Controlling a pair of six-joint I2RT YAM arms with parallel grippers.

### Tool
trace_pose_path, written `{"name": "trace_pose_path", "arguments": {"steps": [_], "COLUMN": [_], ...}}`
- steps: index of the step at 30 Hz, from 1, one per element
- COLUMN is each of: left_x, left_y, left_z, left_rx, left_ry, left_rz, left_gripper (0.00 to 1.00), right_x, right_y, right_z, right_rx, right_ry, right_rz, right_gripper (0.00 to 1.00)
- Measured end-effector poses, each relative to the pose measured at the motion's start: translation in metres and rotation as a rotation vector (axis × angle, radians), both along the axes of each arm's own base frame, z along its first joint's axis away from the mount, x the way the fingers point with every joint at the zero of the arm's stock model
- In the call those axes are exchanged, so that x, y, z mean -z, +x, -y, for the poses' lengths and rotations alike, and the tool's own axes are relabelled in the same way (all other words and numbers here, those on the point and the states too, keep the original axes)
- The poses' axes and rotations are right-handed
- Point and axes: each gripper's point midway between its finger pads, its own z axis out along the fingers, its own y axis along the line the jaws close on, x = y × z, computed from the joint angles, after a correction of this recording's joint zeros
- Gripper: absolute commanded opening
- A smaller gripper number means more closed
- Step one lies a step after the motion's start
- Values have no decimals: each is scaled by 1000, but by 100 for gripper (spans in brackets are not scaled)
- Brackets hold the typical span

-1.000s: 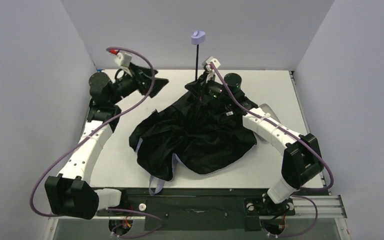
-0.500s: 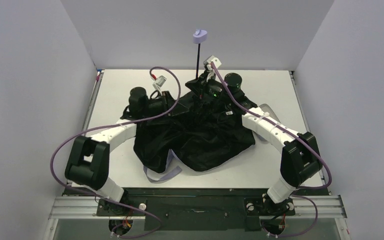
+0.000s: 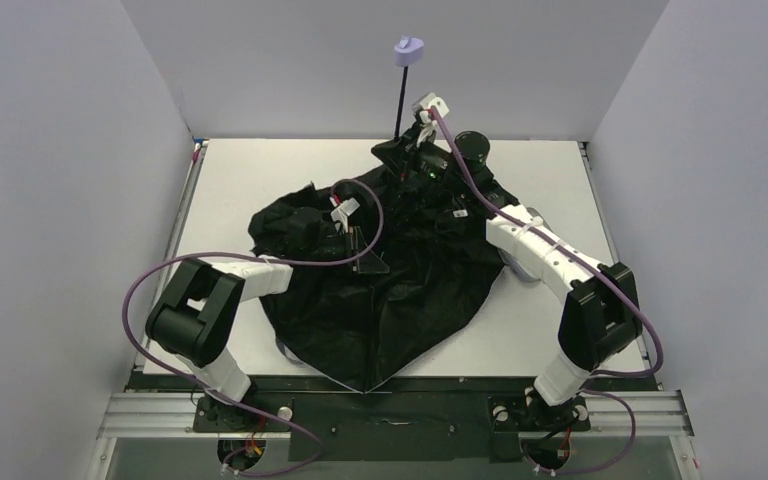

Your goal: Open the umbrella

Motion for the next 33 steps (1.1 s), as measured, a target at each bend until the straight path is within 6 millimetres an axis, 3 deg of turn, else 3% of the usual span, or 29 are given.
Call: {"name": "trace_pose_path", "arguments": {"steps": [5,8,10,13,20,22,26,33], "left_x": [23,32,28,-1,-123,-142,-153,-139], "left_y": [5,12,15,18,51,59,79,99], "left_z": [-24,-39,-44,-46,-61,-66,-65,-38], "left_rx": [-74,-118,-123,-116,-223,-253,-276,-215], "left_ry": [62,87,89,74,54,72,137,187], "left_rz": [-40,-57,-22,113,667,785,922,1002], "left_gripper": [18,29,38,45,51,50,44,35], "right_x": [-1,8,11,7,-1,-1,-1,-1], "right_y": [12,17,18,17,12,10,7,5], "right_z": [-2,-5,-4,-5,-8,-10,-13,-16], "right_rx": [9,8,12,10,0,-3,-12,-19], "right_ry": [3,-10,-17,-9,3,3,3,5], "right_rz": [-18,-37,-47,-44,-36,-36,-37,-41], "right_gripper": [0,0,0,0,0,0,0,0]}}
